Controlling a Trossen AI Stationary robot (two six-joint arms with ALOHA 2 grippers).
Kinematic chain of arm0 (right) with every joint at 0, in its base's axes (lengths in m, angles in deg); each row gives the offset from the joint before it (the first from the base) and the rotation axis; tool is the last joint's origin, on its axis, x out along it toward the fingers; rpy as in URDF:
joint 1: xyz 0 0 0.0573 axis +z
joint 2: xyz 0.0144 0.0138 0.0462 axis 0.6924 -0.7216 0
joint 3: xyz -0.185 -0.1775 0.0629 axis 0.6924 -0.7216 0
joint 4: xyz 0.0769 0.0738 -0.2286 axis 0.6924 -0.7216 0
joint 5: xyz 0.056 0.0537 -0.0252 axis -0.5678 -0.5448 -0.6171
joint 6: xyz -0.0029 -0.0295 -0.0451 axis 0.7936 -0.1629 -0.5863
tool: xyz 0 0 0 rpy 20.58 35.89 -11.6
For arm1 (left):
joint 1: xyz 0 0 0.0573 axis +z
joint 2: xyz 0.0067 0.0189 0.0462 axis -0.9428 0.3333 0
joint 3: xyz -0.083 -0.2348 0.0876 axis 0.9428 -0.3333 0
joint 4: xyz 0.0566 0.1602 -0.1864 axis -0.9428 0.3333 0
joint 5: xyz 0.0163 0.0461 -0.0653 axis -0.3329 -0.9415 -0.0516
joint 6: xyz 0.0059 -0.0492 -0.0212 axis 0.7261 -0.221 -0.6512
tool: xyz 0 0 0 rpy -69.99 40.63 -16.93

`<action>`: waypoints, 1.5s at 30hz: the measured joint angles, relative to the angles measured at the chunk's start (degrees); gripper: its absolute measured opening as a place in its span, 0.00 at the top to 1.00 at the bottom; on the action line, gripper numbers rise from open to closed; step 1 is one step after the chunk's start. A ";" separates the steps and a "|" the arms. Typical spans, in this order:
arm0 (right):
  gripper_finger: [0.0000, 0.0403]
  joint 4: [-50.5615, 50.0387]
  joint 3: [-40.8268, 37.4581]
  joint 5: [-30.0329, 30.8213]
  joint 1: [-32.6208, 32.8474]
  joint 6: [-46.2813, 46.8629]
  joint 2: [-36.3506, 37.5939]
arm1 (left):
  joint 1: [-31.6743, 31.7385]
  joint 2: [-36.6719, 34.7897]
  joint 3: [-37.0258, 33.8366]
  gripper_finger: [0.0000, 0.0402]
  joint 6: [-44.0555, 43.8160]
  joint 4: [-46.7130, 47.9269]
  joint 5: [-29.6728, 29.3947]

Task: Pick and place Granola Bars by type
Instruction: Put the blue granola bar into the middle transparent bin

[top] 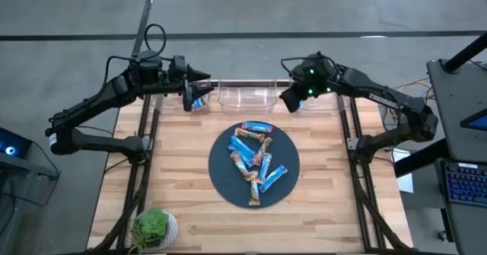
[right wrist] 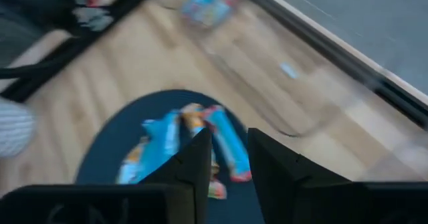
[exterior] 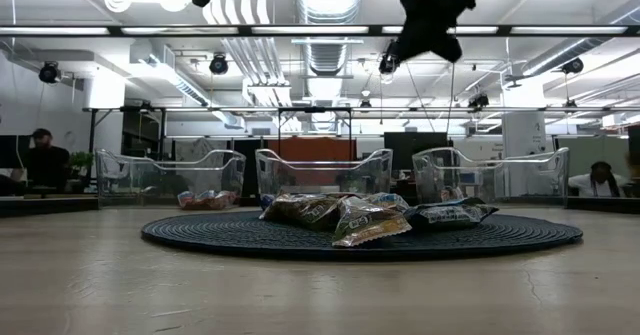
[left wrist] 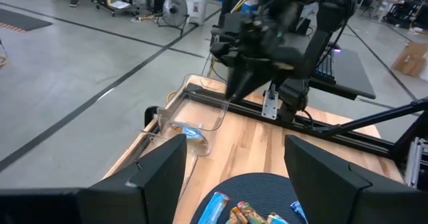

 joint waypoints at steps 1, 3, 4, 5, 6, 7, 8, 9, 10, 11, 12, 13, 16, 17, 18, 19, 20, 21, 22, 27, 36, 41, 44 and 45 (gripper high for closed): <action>0.78 0.89 0.00 0.02 1.48 -0.01 0.49 | 0.00 0.00 -0.01 0.42 0.00 -0.02 0.28; 0.79 2.59 0.00 0.05 4.41 -0.60 1.09 | -0.03 0.20 0.00 0.42 0.03 -0.04 0.71; 0.80 3.40 0.00 0.04 5.91 -1.41 1.25 | -0.09 0.28 0.00 0.42 0.05 -0.02 0.97; 0.80 4.01 0.00 0.03 7.31 -2.31 1.38 | -0.09 0.33 -0.02 0.43 0.08 0.01 1.27; 0.81 4.48 0.00 0.02 8.68 -3.10 1.41 | -0.09 0.35 -0.02 0.45 0.17 0.00 1.45; 0.81 4.95 0.00 0.02 9.90 -3.72 1.42 | -0.09 0.35 -0.04 0.46 0.30 -0.02 1.55; 0.82 5.32 0.00 0.02 11.04 -4.03 1.41 | -0.13 0.33 -0.03 0.48 0.55 -0.07 1.91; 0.83 5.37 0.00 0.03 12.14 -4.35 1.41 | -0.13 0.33 -0.04 0.50 0.69 -0.09 2.52; 0.83 5.41 0.00 0.03 13.10 -4.88 1.38 | -0.13 0.33 -0.04 0.53 0.70 -0.07 3.01; 0.84 5.52 0.00 0.04 14.06 -5.46 1.34 | -0.13 0.33 -0.04 0.55 0.70 -0.05 3.51; 0.84 5.54 0.00 0.04 14.93 -5.82 1.30 | -0.13 0.33 -0.04 0.58 0.71 -0.02 4.20; 0.85 5.52 0.00 0.04 15.69 -6.03 1.30 | -0.13 0.33 -0.04 0.61 0.72 -0.04 4.60; 0.86 5.71 0.00 0.04 17.42 -6.73 1.28 | -0.13 0.33 -0.04 0.70 1.36 -0.04 5.78; 0.86 5.78 0.00 0.04 17.82 -6.96 1.30 | -0.15 0.33 -0.04 0.73 1.70 -0.04 6.04; 0.87 5.76 0.00 0.08 18.12 -7.05 1.30 | -0.20 0.33 -0.04 0.77 1.81 -0.04 6.29; 0.87 5.78 0.00 0.09 18.37 -7.04 1.30 | -0.20 0.33 -0.04 0.80 1.81 -0.04 6.60; 0.87 5.78 0.00 0.06 18.39 -6.91 1.30 | -0.20 0.36 -0.04 0.83 1.81 -0.07 6.80; 0.87 5.78 0.00 0.07 18.46 -6.62 1.30 | -0.20 0.38 -0.04 0.86 1.79 -0.06 7.00; 0.87 5.78 0.00 0.06 18.63 -6.17 1.30 | -0.20 0.42 -0.04 0.89 1.79 -0.04 7.31; 0.87 5.80 0.00 0.08 19.26 -5.49 1.32 | -1.07 0.44 -0.04 0.99 2.05 -0.04 8.88; 0.87 5.96 0.00 0.08 21.79 -5.43 1.32 | -5.67 -0.11 -0.04 1.00 5.02 0.69 9.16; 0.87 5.97 0.00 0.24 23.24 -6.32 1.32 | -8.95 -0.12 -0.50 1.00 4.95 3.08 9.20; 0.87 5.95 0.00 2.74 23.83 -6.66 1.32 | -10.78 -0.43 -2.07 1.00 4.66 3.08 8.52; 0.87 5.96 0.00 3.05 23.96 -6.35 1.32 | -11.26 -0.60 -2.65 1.00 4.21 2.97 7.80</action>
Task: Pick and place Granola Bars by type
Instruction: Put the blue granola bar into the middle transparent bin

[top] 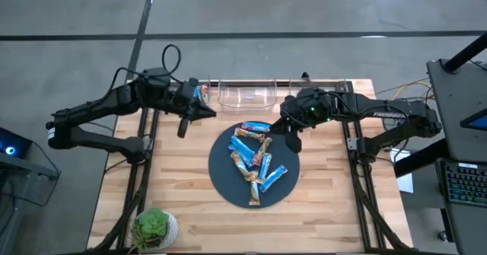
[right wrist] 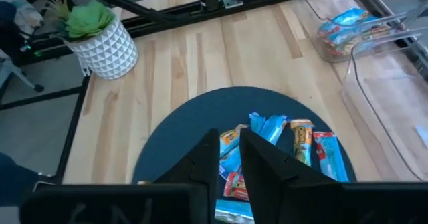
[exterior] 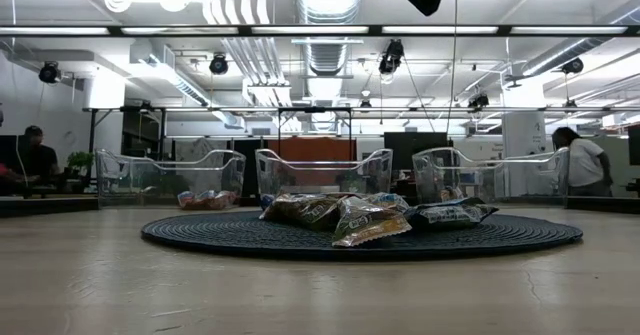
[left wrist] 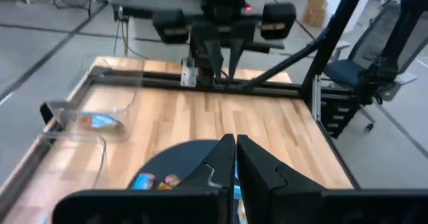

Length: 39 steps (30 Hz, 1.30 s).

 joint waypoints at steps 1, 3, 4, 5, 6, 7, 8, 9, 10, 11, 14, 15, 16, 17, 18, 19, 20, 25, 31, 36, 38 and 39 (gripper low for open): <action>0.88 -0.01 0.00 0.02 0.04 0.45 0.00 | -0.41 -0.35 -0.80 1.00 -0.62 -0.34 -0.41; 0.92 -0.01 0.00 0.03 0.12 0.81 0.00 | -1.14 -1.25 -2.67 1.00 -2.14 -1.44 -1.54; 0.95 -0.01 0.00 0.04 0.29 0.75 0.00 | -1.44 -1.73 -3.65 1.00 -2.59 -2.39 -1.78; 0.96 0.01 0.00 0.06 0.37 0.54 0.00 | -1.68 -2.23 -4.70 1.00 -2.80 -3.36 -1.91; 0.97 0.01 0.00 0.05 0.41 0.24 0.00 | -1.91 -2.67 -5.70 1.00 -3.18 -4.04 -2.26; 0.97 -0.01 0.00 0.05 0.41 0.11 0.00 | -2.05 -3.09 -6.59 1.00 -3.71 -4.56 -2.57; 0.98 -0.01 0.00 0.03 0.43 0.07 0.02 | -2.13 -3.55 -7.34 1.00 -4.30 -4.83 -2.94; 0.98 -0.05 0.00 0.03 0.43 -0.01 0.04 | -2.18 -4.05 -8.02 1.00 -5.00 -4.91 -2.96; 0.98 -0.21 0.00 0.03 0.41 -0.04 0.09 | -2.18 -4.50 -8.61 1.00 -5.43 -4.96 -3.00; 0.98 -0.49 0.00 0.03 0.41 -0.04 0.14 | -2.24 -4.99 -9.15 1.00 -5.74 -4.97 -3.02; 0.98 -0.61 0.00 -0.01 0.94 -0.28 0.84 | -2.62 -6.41 -10.40 1.00 -6.67 -4.94 -3.13; 0.98 -0.59 0.00 -0.02 1.31 -0.40 1.29 | -2.74 -6.86 -10.62 1.00 -6.87 -4.81 -3.12; 0.98 -0.53 0.00 -0.05 1.73 -0.45 1.78 | -2.86 -7.26 -10.64 1.00 -6.93 -4.47 -3.11; 0.98 -0.53 0.00 -0.10 2.19 -0.39 2.32 | -3.02 -7.60 -10.64 1.00 -6.94 -4.48 -3.12; 0.98 -0.52 0.00 -0.14 2.65 -0.19 2.89 | -3.16 -7.97 -10.64 1.00 -6.92 -4.52 -3.17; 0.98 -0.49 0.00 -0.14 3.11 0.19 3.40 | -3.36 -8.29 -10.64 1.00 -6.92 -4.48 -3.38; 0.98 -0.51 0.00 -0.11 3.54 0.39 3.97 | -3.51 -8.48 -10.64 1.00 -6.90 -4.50 -3.68; 0.98 -0.19 0.00 0.01 5.97 0.50 5.96 | -3.83 -8.54 -10.64 1.00 -6.90 -4.42 -4.25; 0.98 -0.18 0.00 0.01 8.05 0.87 6.38 | -4.04 -7.48 -10.64 1.00 -6.73 -4.97 -4.24; 0.98 -0.18 0.00 -0.01 9.59 1.05 6.36 | -4.04 -6.69 -10.64 1.00 -6.80 -5.15 -4.13; 0.98 -0.16 0.00 0.06 10.14 1.03 6.36 | -4.10 -6.33 -10.64 1.00 -6.87 -5.15 -3.97; 0.98 -0.18 0.00 0.00 10.18 1.04 6.36 | -4.10 -6.23 -10.64 1.00 -6.86 -5.16 -3.97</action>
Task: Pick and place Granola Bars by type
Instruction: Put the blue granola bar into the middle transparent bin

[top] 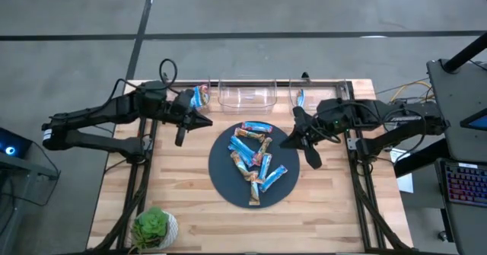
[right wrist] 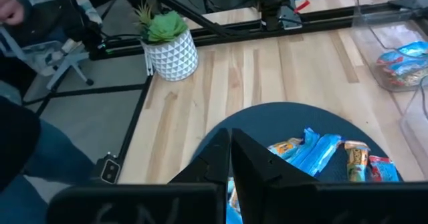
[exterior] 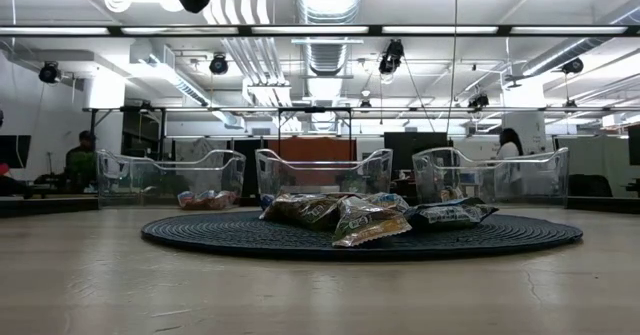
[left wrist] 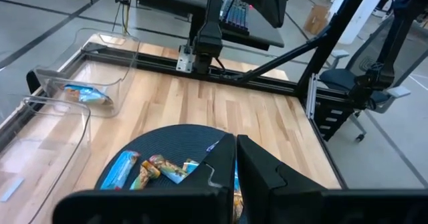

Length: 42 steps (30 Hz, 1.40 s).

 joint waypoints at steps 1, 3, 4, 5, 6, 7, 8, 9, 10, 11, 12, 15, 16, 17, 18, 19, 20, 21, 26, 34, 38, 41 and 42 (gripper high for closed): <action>0.98 0.00 0.00 0.01 0.08 0.00 0.00 | -0.02 0.08 0.00 1.00 0.00 -0.01 0.01; 0.98 0.00 0.00 -0.01 0.24 0.01 0.00 | -0.02 0.10 0.00 1.00 0.00 -0.02 0.01; 0.98 0.00 0.00 -0.01 0.23 -0.01 -0.06 | -0.02 0.08 0.00 1.00 0.00 -0.02 0.01; 0.98 0.00 0.00 -0.01 0.23 -0.01 -0.10 | -0.02 0.08 0.00 1.00 0.00 -0.04 0.02; 0.98 -0.01 0.00 -0.01 0.22 -0.01 -0.11 | -0.02 0.08 0.00 1.00 0.00 -0.04 0.02; 0.98 0.00 0.00 0.00 0.22 -0.01 -0.11 | -0.02 0.08 0.00 1.00 0.00 -0.04 0.02; 0.98 -0.02 0.00 -0.01 0.22 -0.12 -0.11 | -0.02 0.08 0.00 1.00 0.00 -0.04 0.00; 0.98 -0.05 0.00 0.01 0.22 -0.25 -0.11 | -0.02 0.08 0.00 1.00 0.04 -0.04 0.02; 0.98 -0.18 0.00 0.01 0.22 -0.23 -0.11 | -0.02 0.08 0.00 1.00 0.12 -0.04 0.00; 0.98 -0.30 0.00 -0.01 0.22 -0.23 -0.11 | -0.02 0.08 0.00 1.00 0.13 -0.04 0.00; 0.98 -0.33 0.00 -0.01 0.22 -0.24 -0.11 | -0.02 0.08 0.00 1.00 0.13 -0.04 0.00; 0.98 -0.33 0.00 0.01 0.20 -0.25 -0.11 | -0.02 0.08 0.00 1.00 0.15 -0.04 0.00; 0.98 -0.31 0.00 0.01 0.20 -0.25 -0.11 | -0.02 0.08 0.00 1.00 0.15 -0.04 0.00; 0.98 -0.31 0.00 -0.01 0.20 -0.25 -0.11 | -0.02 0.08 0.00 1.00 0.15 -0.02 0.01; 0.98 -0.32 0.00 0.00 0.20 -0.24 -0.11 | -0.02 0.08 0.00 1.00 0.15 -0.02 0.00; 0.98 -0.31 0.00 0.00 0.20 -0.25 -0.11 | -0.02 0.08 0.00 1.00 0.15 -0.02 0.00; 0.98 -0.31 0.00 -0.01 0.20 -0.24 -0.11 | -0.02 0.08 0.00 1.00 0.17 -0.02 0.00; 0.98 -0.31 0.00 0.01 0.20 -0.25 -0.11 | -0.02 0.08 0.00 1.00 0.17 -0.01 0.00; 0.98 -0.28 0.00 0.00 0.20 -0.23 -0.11 | -0.02 0.08 0.00 1.00 0.13 -0.06 0.00; 0.98 -0.26 -0.19 0.02 0.20 2.75 -0.94 | -0.15 0.17 -0.08 1.00 -2.69 -0.74 0.96; 0.98 -0.26 -0.39 0.03 0.58 2.53 -2.65 | -2.34 -0.18 -2.66 1.00 2.37 -4.42 1.86; 0.98 -0.52 -0.45 0.00 1.10 1.49 -4.38 | -4.48 -0.32 -5.55 1.00 2.31 -9.50 1.97; 0.98 -0.81 -0.46 0.00 1.31 1.44 -4.87 | -5.23 -0.32 -6.40 1.00 2.30 -10.59 1.98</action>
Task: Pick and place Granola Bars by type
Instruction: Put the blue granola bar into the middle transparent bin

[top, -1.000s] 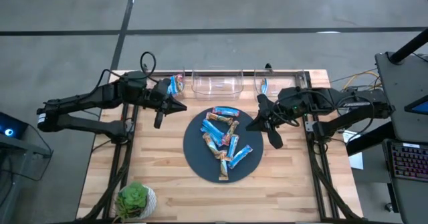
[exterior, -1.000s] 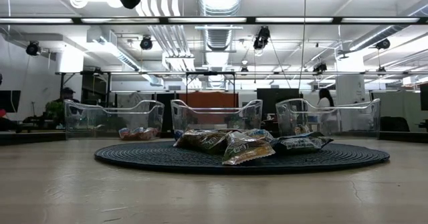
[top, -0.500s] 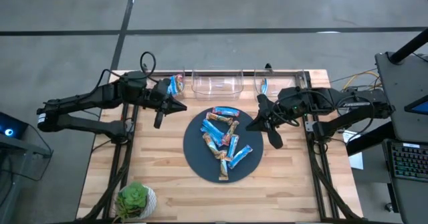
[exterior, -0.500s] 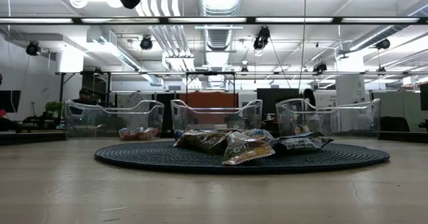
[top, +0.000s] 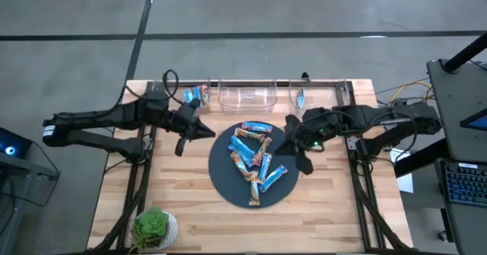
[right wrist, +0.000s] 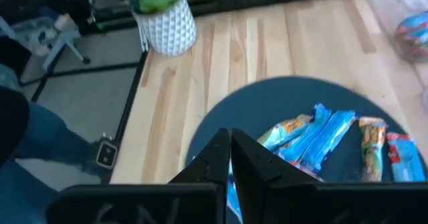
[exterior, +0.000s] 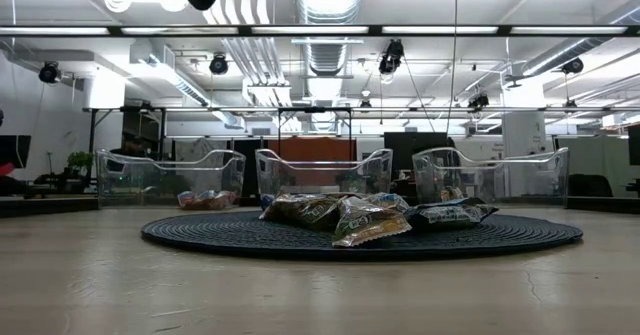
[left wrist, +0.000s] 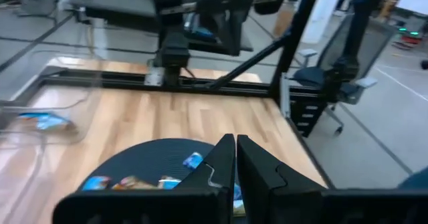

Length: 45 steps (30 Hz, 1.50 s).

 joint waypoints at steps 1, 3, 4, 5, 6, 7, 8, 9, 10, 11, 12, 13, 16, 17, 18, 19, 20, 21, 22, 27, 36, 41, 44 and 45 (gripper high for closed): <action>0.98 -0.20 0.00 0.01 0.20 0.02 -0.49 | -0.74 0.00 -0.85 1.00 0.12 -1.01 -0.03; 0.98 -0.74 0.00 0.02 0.60 0.53 -1.27 | -1.86 0.00 -2.34 1.00 0.65 -1.45 -0.52; 0.98 -1.26 0.00 0.05 0.82 0.77 -1.58 | -2.18 0.00 -2.84 1.00 0.65 -1.48 -0.67; 0.98 -1.76 -0.02 0.04 0.95 0.91 -1.94 | -2.49 0.02 -3.19 1.00 0.64 -1.46 -0.85; 0.98 -2.38 -0.02 0.05 1.20 0.94 -2.12 | -2.75 0.02 -3.44 1.00 0.60 -1.61 -0.89; 0.98 -3.57 -0.04 0.04 1.31 0.76 -2.17 | -3.00 0.01 -3.63 1.00 0.61 -1.62 -0.94; 0.98 -4.66 -0.11 0.08 1.42 0.29 -2.25 | -3.21 0.00 -3.76 1.00 0.63 -1.60 -0.94; 0.98 -5.31 -0.14 0.14 1.64 -0.14 -2.24 | -3.28 0.00 -3.78 1.00 0.65 -1.51 -0.95; 0.98 -5.32 -0.32 0.21 1.81 -0.50 -2.03 | -3.28 0.00 -3.78 1.00 0.65 -1.51 -0.94; 0.98 -5.26 -0.66 0.25 2.05 -1.11 -1.69 | -3.28 0.00 -3.76 1.00 0.66 -1.45 -0.91; 0.98 -5.14 -1.05 0.29 2.28 -1.85 -1.26 | -3.28 -0.02 -3.76 1.00 0.68 -1.53 -0.91; 0.98 -4.93 -1.46 0.71 2.52 -2.66 -0.65 | -3.28 -0.04 -3.76 1.00 0.67 -1.54 -0.93; 0.98 -3.19 -4.12 3.03 3.04 -3.40 1.74 | -3.28 -0.13 -3.76 1.00 0.63 -1.40 -0.94; 0.98 -1.48 -5.55 3.07 3.04 -3.40 2.66 | -3.28 -0.17 -3.76 1.00 0.62 -1.39 -0.93; 0.98 0.75 -7.30 3.08 3.02 -3.37 3.57 | -3.28 -0.22 -3.76 1.00 0.62 -1.38 -0.93; 0.98 3.37 -9.35 3.23 3.02 -3.13 4.56 | -3.28 -0.23 -3.76 1.00 0.61 -1.40 -0.93; 0.98 5.91 -11.38 3.25 3.02 -2.64 5.71 | -3.28 -0.24 -3.76 1.00 0.63 -1.40 -0.93; 0.98 8.64 -13.44 3.27 3.02 -2.02 6.83 | -3.28 -0.24 -3.76 1.00 0.66 -1.38 -0.93; 0.98 11.29 -15.40 3.25 3.02 -1.51 7.82 | -3.28 -0.24 -3.76 1.00 0.74 -1.38 -0.93; 0.98 15.21 -21.82 3.27 3.02 -1.09 10.56 | -3.26 -0.24 -3.76 1.00 0.99 -1.39 -0.95; 0.98 15.49 -25.74 4.51 3.00 4.23 10.46 | -3.26 -0.14 -3.76 1.00 3.26 -1.40 -0.97; 0.98 15.48 -25.81 4.76 2.96 2.79 8.54 | -3.26 -0.13 -3.76 1.00 3.19 -1.40 -0.97; 0.98 15.50 -25.81 4.76 2.98 2.49 7.62 | -3.26 -0.13 -3.76 1.00 3.19 -1.38 -0.97; 0.98 15.50 -25.81 4.76 2.98 2.16 7.30 | -3.26 -0.13 -3.76 1.00 3.18 -1.36 -0.97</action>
